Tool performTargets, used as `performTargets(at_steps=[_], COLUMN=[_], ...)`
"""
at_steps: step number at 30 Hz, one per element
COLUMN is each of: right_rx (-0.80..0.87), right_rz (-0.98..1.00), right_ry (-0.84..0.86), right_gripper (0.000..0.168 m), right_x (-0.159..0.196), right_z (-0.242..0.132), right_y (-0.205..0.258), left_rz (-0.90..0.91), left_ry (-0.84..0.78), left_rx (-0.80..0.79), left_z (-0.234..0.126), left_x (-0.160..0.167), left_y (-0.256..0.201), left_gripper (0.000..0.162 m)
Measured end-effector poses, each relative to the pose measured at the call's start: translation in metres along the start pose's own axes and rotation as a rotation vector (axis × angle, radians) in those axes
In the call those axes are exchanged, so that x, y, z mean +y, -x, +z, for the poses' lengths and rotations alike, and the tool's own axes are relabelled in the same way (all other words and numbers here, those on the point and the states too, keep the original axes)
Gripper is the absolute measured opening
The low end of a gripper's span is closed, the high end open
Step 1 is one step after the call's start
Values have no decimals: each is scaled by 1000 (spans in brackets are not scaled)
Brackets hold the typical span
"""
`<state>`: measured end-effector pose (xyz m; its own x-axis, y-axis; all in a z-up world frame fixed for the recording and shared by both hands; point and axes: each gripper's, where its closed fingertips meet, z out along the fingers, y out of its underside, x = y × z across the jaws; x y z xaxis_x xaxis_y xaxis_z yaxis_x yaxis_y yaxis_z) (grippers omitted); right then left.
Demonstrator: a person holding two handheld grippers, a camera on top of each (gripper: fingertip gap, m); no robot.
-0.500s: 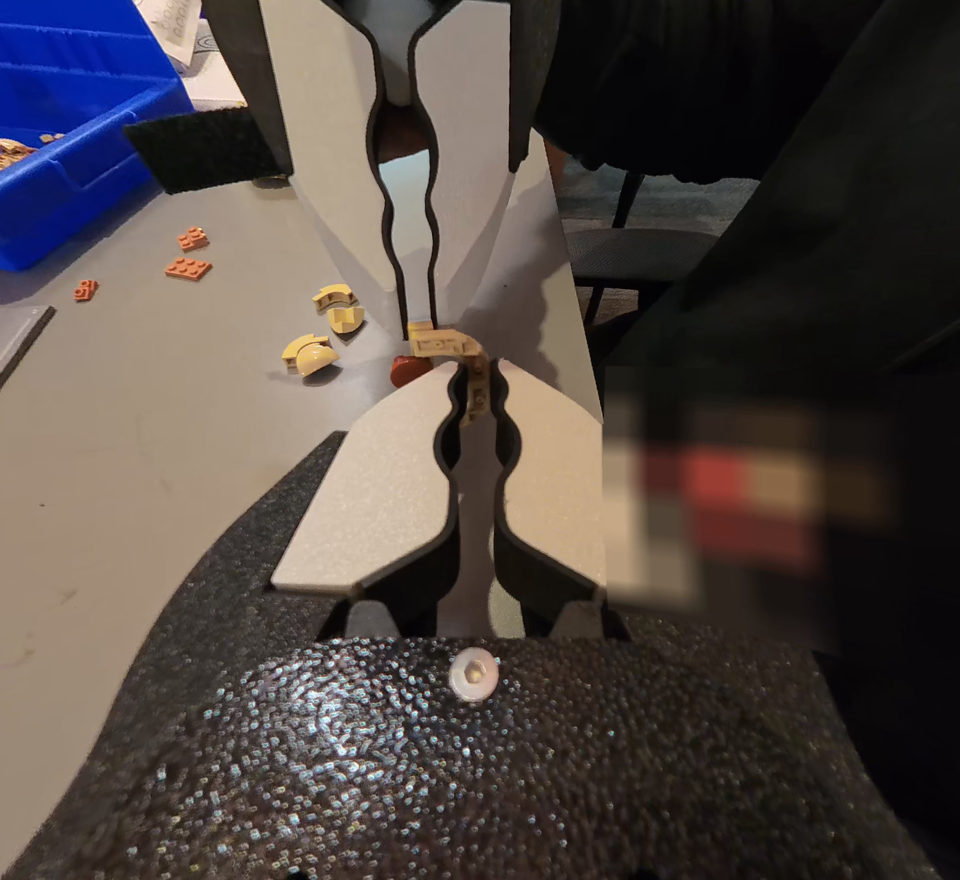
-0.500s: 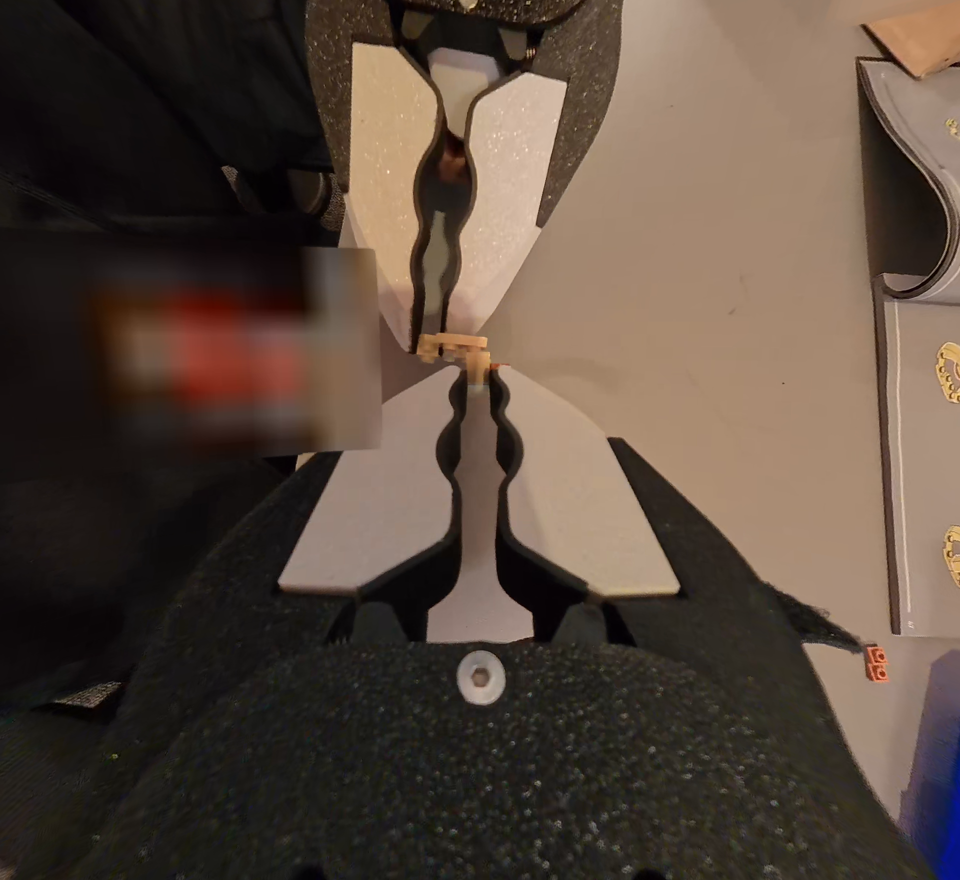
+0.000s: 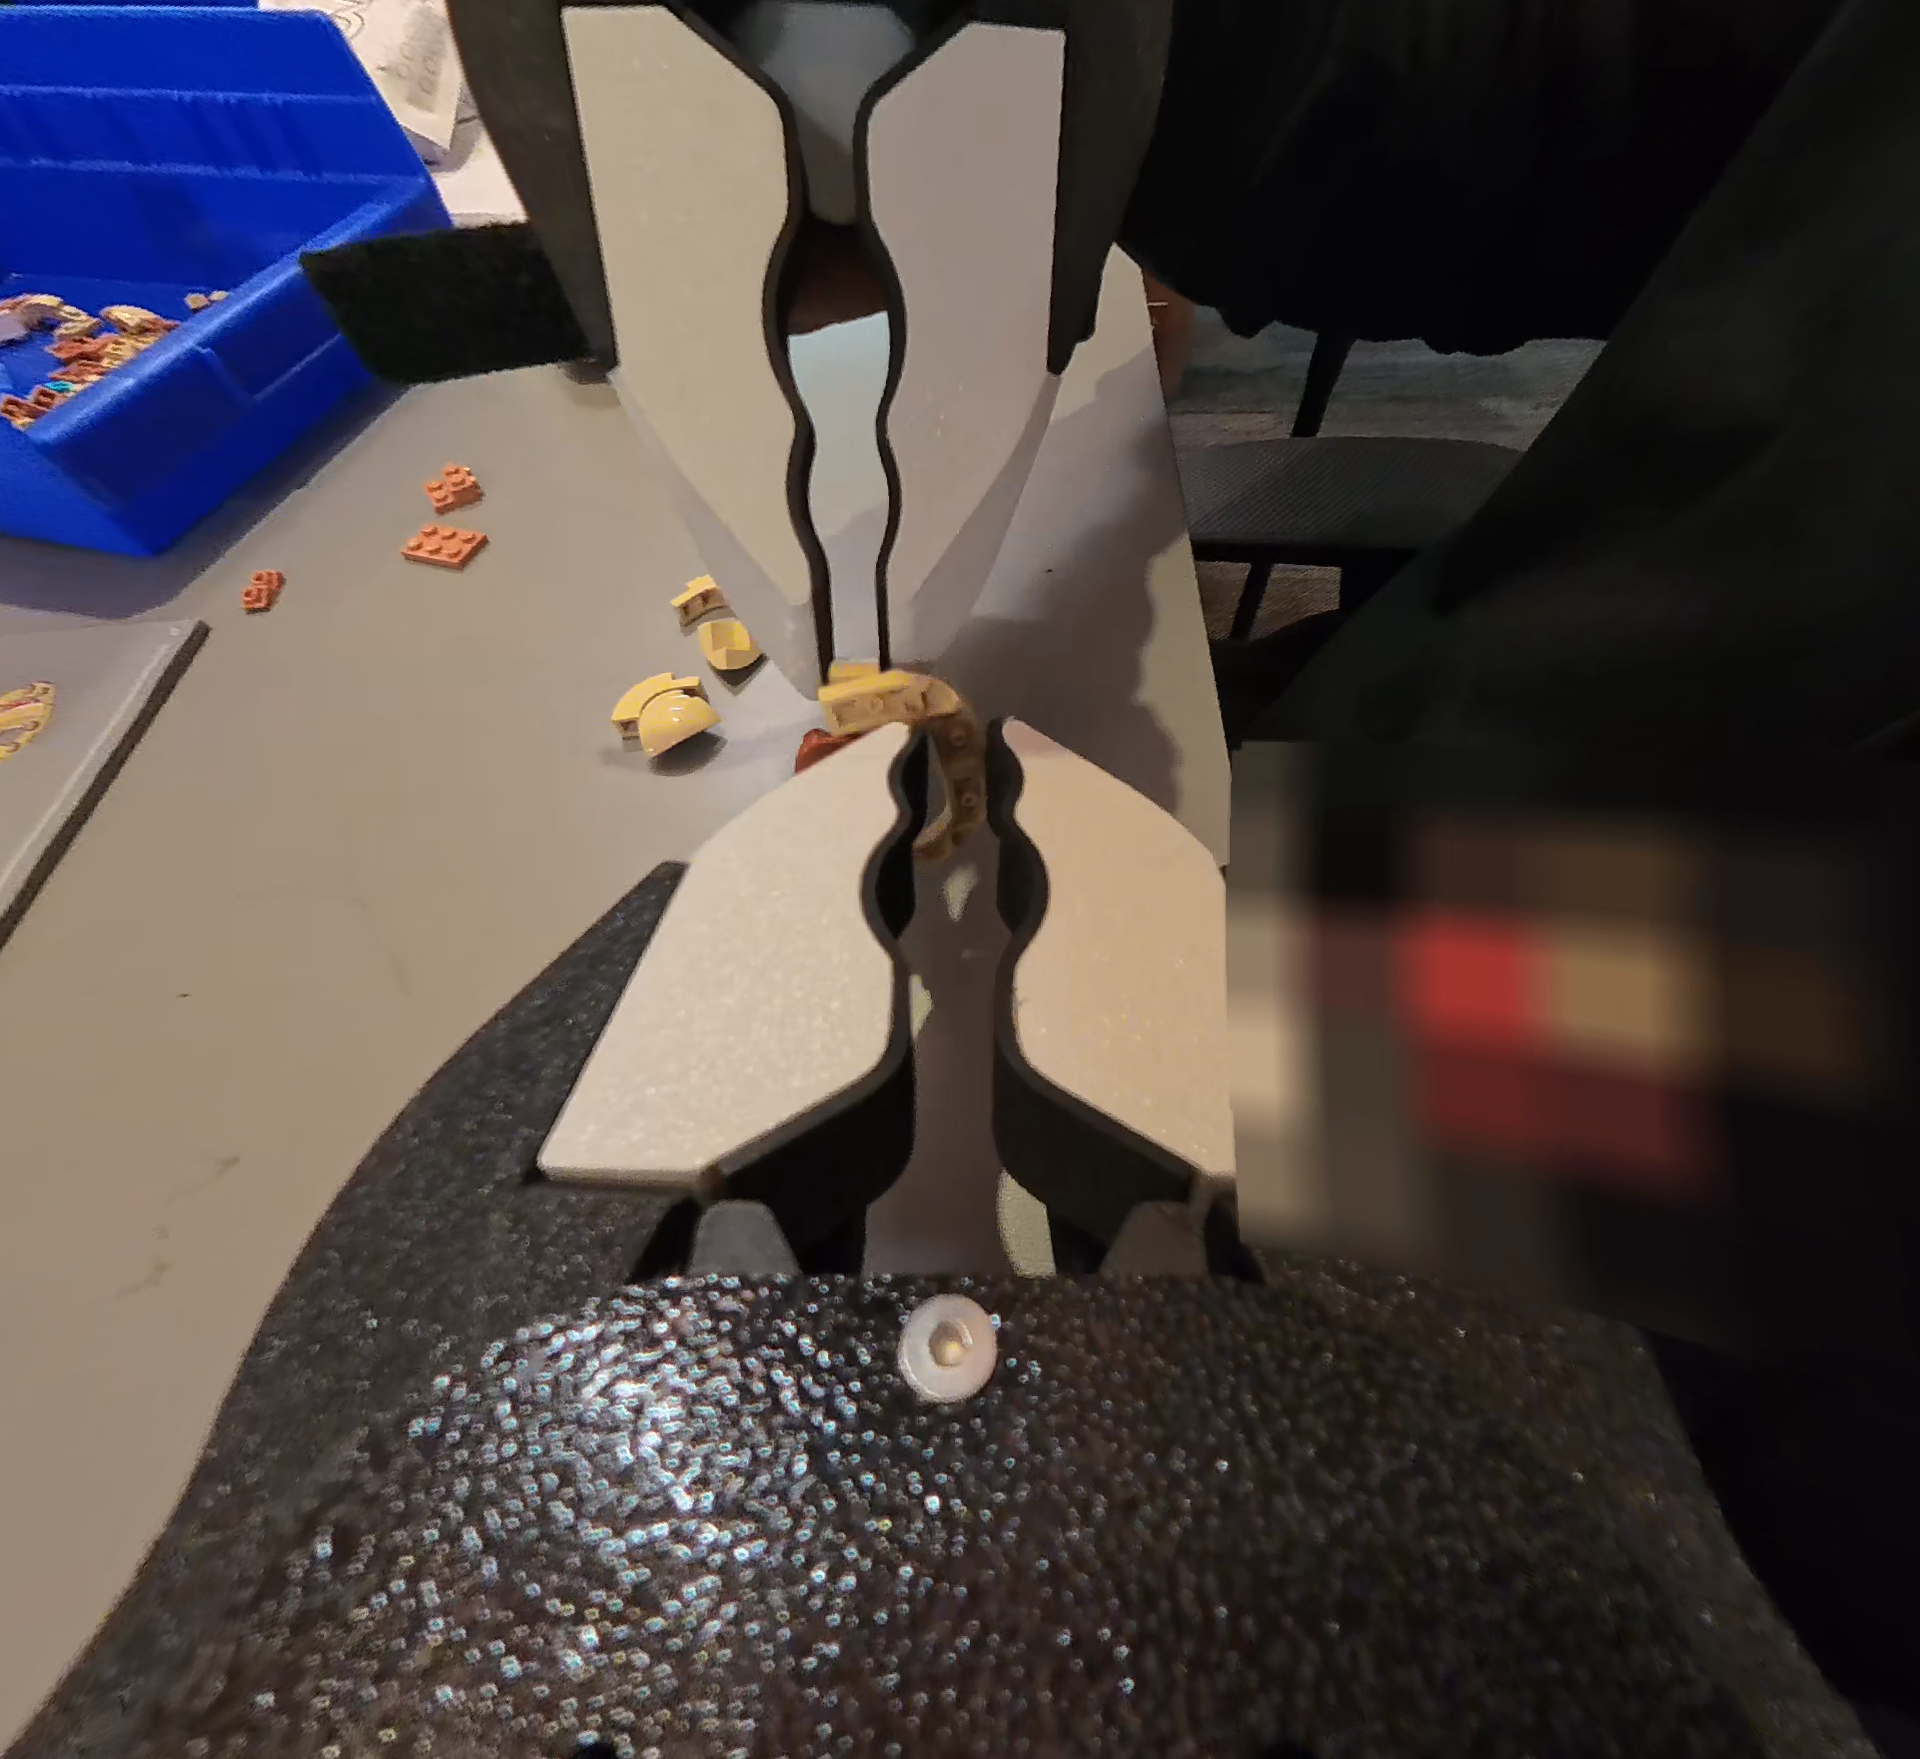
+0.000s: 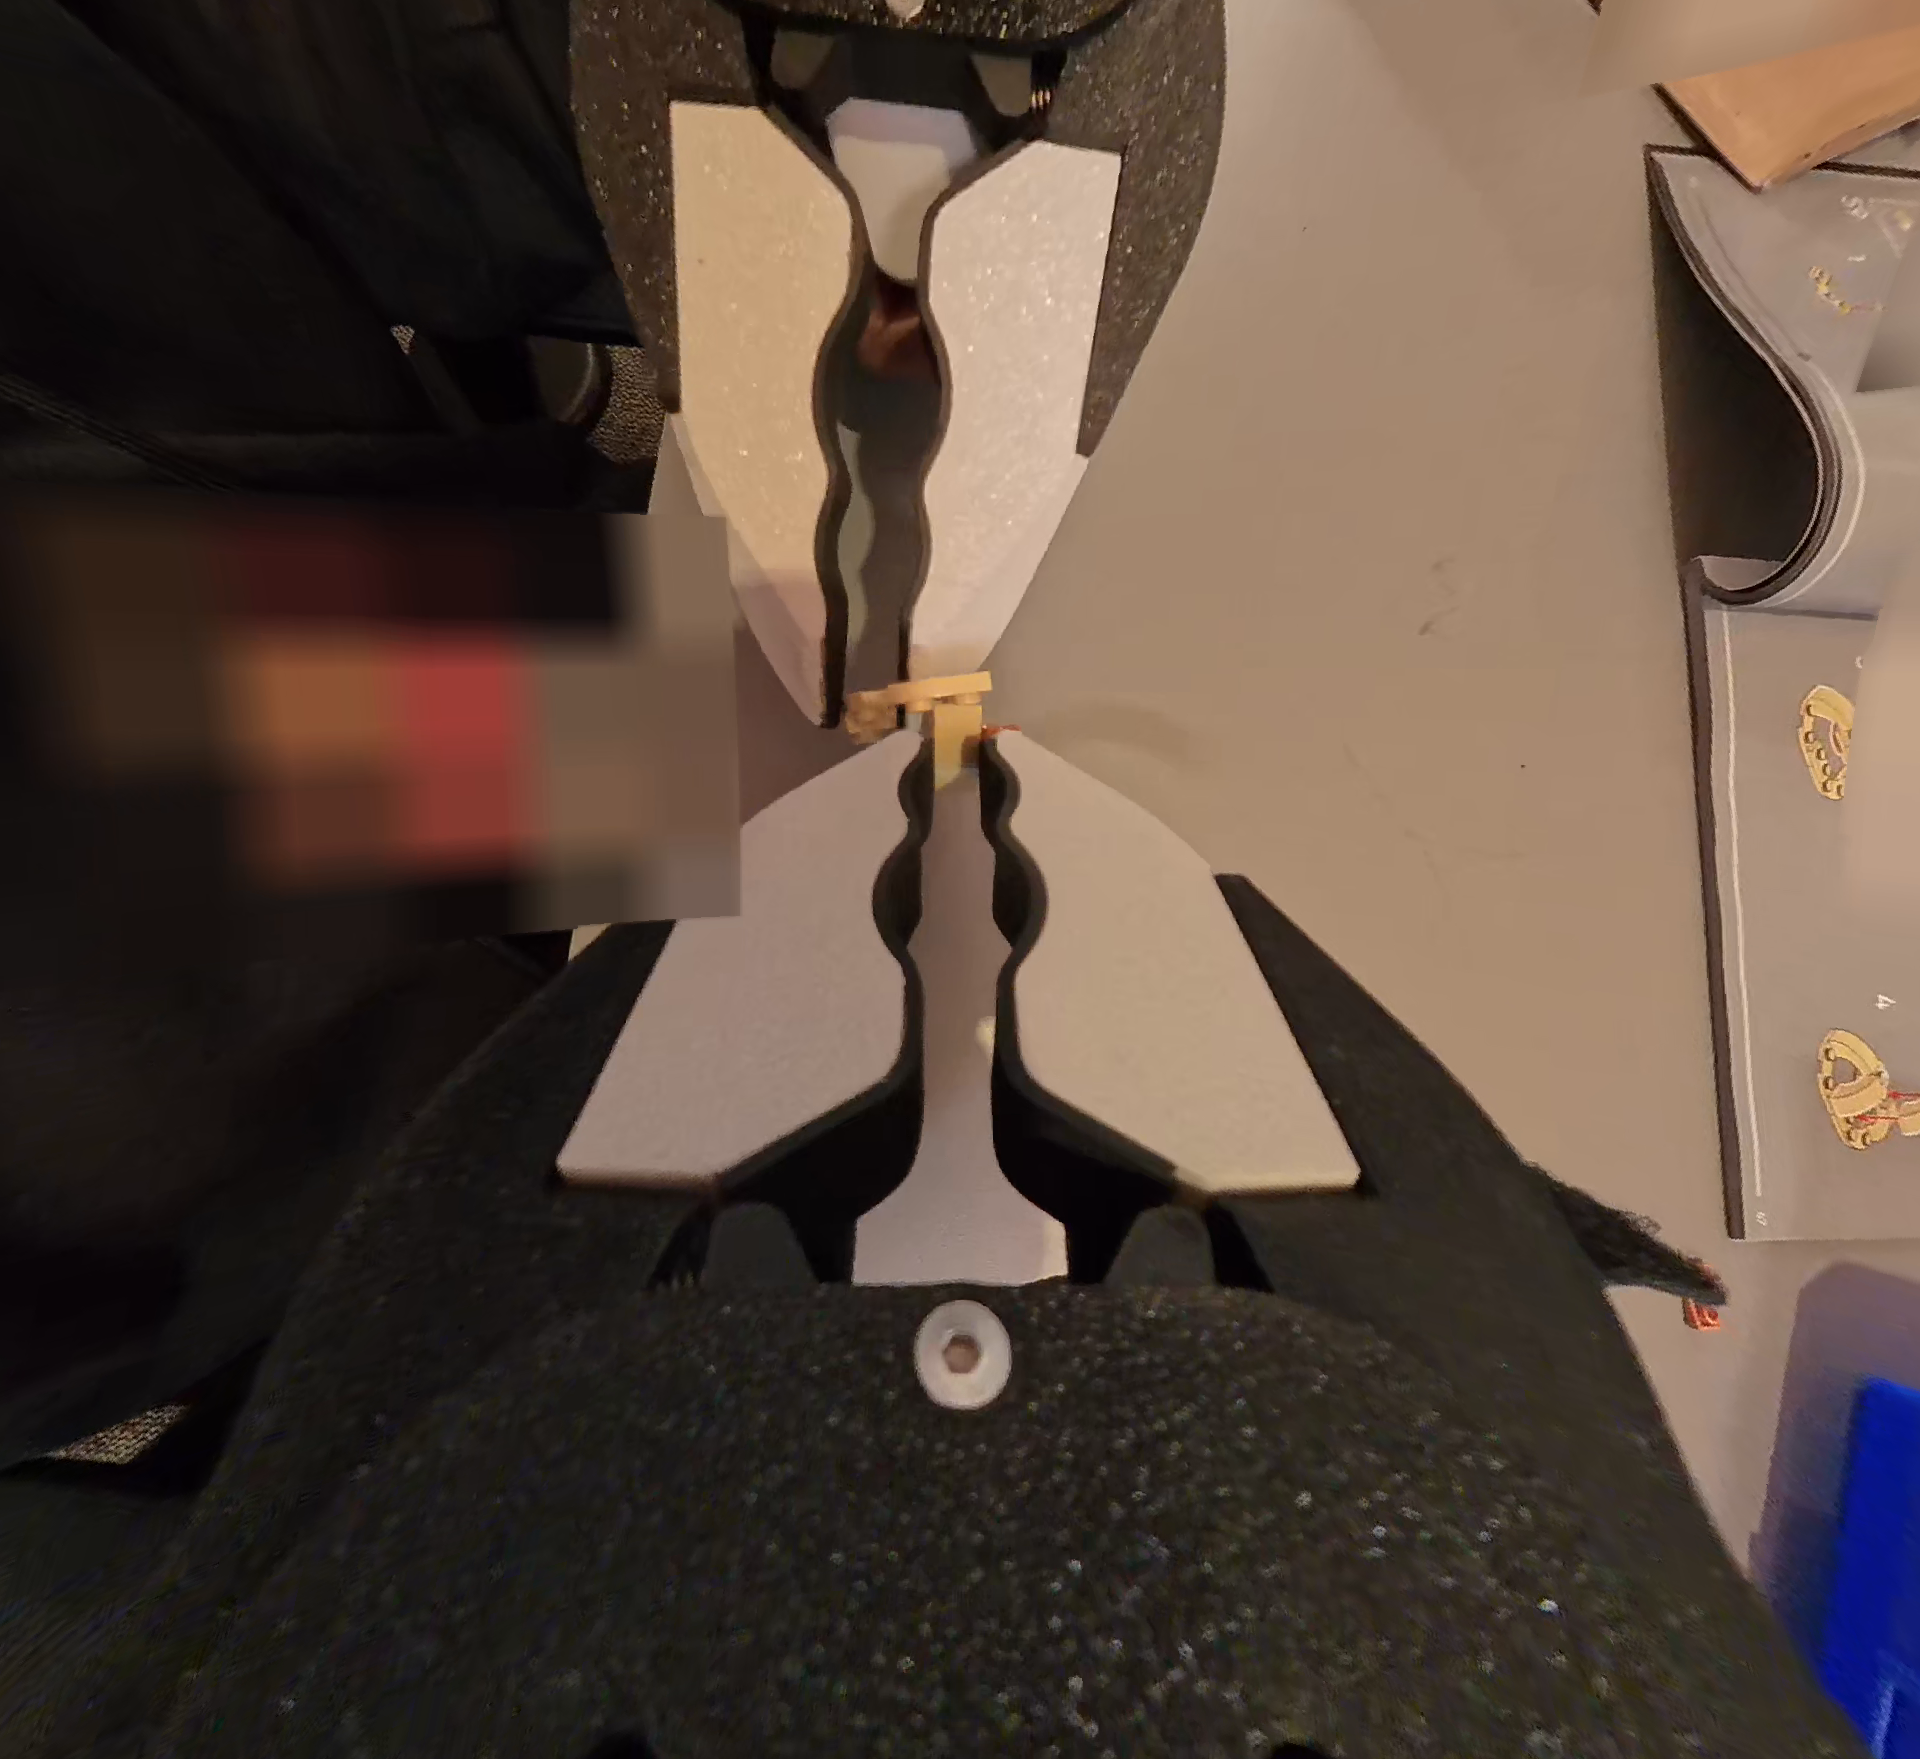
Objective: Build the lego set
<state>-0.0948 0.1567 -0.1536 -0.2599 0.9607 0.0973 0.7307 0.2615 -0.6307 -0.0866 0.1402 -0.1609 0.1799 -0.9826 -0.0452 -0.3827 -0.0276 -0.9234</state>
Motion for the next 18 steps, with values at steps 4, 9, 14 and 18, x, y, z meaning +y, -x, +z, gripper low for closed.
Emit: performTargets(at_steps=[4, 9, 14, 18], right_rx=[4, 16, 18, 16], right_rz=[11, 35, 36, 40], right_ry=[-13, -31, -35, -40], right_gripper=[8, 8, 8, 8], right_x=[0, 0, 1, 1], right_z=[1, 2, 0, 1], right_y=[-1, -2, -1, -1], left_rz=[10, -3, 6, 3], left_ry=[17, 14, 5, 4], left_rx=[-23, -38, -40, -33], left_z=[1, 0, -2, 0], left_x=[1, 1, -1, -1], left_y=[2, 5, 5, 4], left_gripper=[14, 13, 10, 4])
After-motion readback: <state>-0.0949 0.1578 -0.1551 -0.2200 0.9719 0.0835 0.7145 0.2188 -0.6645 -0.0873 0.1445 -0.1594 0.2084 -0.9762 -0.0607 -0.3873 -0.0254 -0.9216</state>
